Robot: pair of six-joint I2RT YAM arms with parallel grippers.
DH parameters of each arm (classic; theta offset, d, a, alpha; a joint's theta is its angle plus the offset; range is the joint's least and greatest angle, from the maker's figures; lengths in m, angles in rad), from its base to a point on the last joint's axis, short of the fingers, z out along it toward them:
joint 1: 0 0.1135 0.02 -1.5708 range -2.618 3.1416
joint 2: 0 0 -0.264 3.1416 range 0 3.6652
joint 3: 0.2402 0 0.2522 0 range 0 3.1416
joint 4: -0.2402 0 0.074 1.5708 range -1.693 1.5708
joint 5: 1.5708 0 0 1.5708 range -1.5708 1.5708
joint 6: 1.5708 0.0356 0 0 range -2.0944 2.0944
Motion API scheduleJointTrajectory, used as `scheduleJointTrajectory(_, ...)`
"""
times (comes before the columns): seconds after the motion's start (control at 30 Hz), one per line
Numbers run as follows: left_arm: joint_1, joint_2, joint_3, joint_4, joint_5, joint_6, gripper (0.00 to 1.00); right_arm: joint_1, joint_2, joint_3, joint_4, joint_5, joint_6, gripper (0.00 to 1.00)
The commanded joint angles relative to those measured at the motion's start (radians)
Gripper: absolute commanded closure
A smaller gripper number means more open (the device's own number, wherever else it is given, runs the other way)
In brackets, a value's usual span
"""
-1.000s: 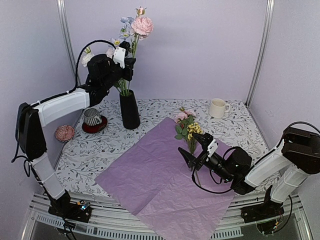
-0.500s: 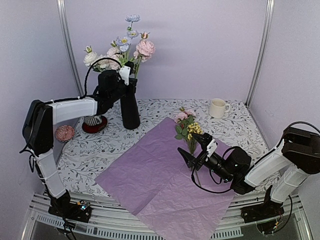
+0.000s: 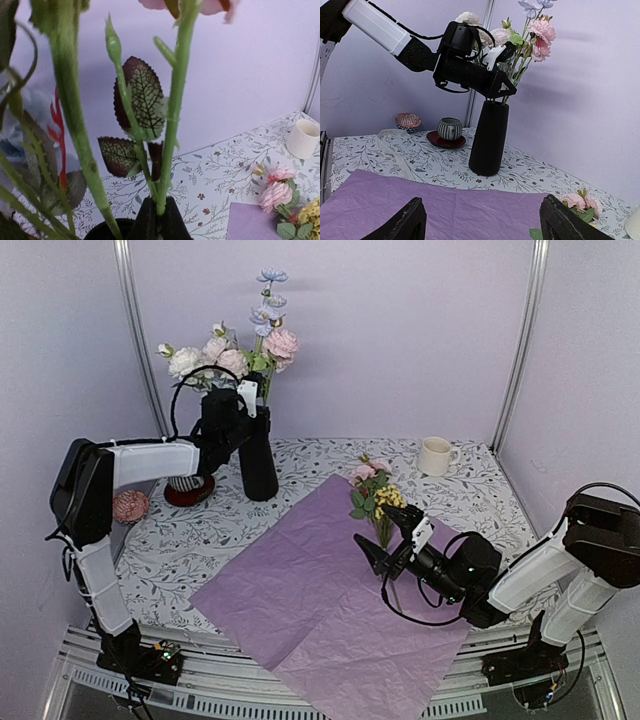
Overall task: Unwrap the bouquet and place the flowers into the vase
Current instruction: Place the fake flower in the vase.
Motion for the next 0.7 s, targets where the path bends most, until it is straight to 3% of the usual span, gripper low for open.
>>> scheduleJointTrajectory(0.0, 0.003, 0.031, -0.035, -0.051, -0.072, -0.045, 0.95, -0.002, 0.014, 0.02, -0.018, -0.002, 0.006, 0.2)
scheduleJointTrajectory(0.17, 0.003, 0.023, -0.046, -0.055, -0.046, -0.05, 0.92, -0.002, 0.012, 0.023, -0.028, 0.003, 0.008, 0.2)
scheduleJointTrajectory(0.4, 0.001, -0.086, -0.147, -0.02, -0.035, -0.088, 0.67, -0.002, 0.011, 0.025, -0.031, 0.003, 0.009, 0.2)
scheduleJointTrajectory(0.67, 0.0, -0.184, -0.257, -0.02, 0.025, -0.123, 0.54, -0.002, 0.012, 0.027, -0.034, 0.001, 0.011, 0.2)
